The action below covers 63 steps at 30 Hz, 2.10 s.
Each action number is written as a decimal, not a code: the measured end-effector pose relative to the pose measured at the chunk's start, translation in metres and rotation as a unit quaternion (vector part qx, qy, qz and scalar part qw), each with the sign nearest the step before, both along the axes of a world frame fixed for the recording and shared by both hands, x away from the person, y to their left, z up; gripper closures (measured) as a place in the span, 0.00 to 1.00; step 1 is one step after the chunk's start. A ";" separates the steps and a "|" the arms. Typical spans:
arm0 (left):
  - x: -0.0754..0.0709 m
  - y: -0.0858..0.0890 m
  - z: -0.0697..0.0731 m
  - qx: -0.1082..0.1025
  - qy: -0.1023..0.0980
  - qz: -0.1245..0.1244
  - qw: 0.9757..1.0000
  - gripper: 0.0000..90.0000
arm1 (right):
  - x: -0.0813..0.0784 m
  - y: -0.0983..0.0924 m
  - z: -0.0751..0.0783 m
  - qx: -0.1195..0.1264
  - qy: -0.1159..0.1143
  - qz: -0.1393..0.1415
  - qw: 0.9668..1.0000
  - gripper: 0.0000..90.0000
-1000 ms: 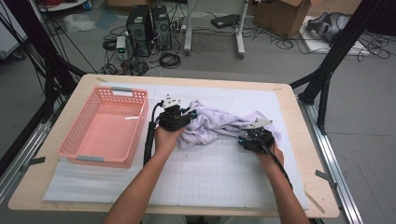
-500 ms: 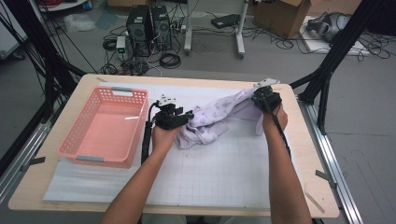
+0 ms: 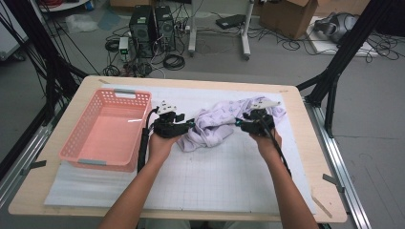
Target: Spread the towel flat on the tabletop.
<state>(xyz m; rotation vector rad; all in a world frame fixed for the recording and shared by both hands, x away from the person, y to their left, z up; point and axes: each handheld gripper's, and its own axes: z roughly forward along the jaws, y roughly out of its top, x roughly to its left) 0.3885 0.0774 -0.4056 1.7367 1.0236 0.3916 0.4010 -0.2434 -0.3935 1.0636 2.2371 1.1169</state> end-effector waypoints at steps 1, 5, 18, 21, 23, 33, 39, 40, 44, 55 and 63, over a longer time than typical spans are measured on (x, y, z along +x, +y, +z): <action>-0.001 0.001 -0.001 0.003 0.000 0.001 1.000 0.57 | -0.007 0.006 -0.003 0.006 0.001 0.020 1.000 0.64; -0.003 0.008 -0.006 0.005 0.001 0.008 1.000 0.59 | -0.025 0.028 -0.011 0.004 0.015 0.080 0.997 0.61; -0.014 -0.008 -0.001 -0.011 -0.004 -0.082 0.997 0.73 | -0.016 0.045 -0.042 0.022 0.104 0.122 0.987 0.96; -0.015 -0.018 0.000 0.002 0.003 -0.093 0.996 0.66 | -0.025 0.041 -0.036 0.039 0.106 0.135 0.984 0.96; -0.012 -0.025 -0.003 0.015 0.017 -0.087 0.996 0.56 | -0.035 0.037 -0.035 0.036 0.101 0.145 0.984 0.96; -0.010 -0.044 -0.015 0.049 0.040 -0.110 0.992 0.80 | -0.075 0.016 -0.029 0.066 0.120 0.217 0.967 0.96; -0.012 -0.033 -0.006 0.039 0.021 -0.103 0.994 0.99 | -0.081 -0.006 -0.026 0.105 0.110 0.197 0.969 0.82; -0.012 -0.032 -0.005 0.041 0.022 -0.102 0.994 0.99 | -0.078 -0.012 -0.025 0.118 0.105 0.184 0.970 0.80; -0.014 -0.031 -0.004 0.023 0.026 -0.104 0.994 0.92 | -0.065 -0.032 -0.024 0.130 0.077 0.097 0.984 0.72; -0.018 -0.072 -0.021 0.118 0.040 -0.123 0.985 0.85 | -0.039 -0.028 -0.047 0.059 0.072 -0.003 0.996 0.61; -0.024 -0.048 0.006 0.018 0.012 -0.124 0.992 0.92 | -0.027 0.002 -0.056 0.035 0.077 0.038 0.996 0.91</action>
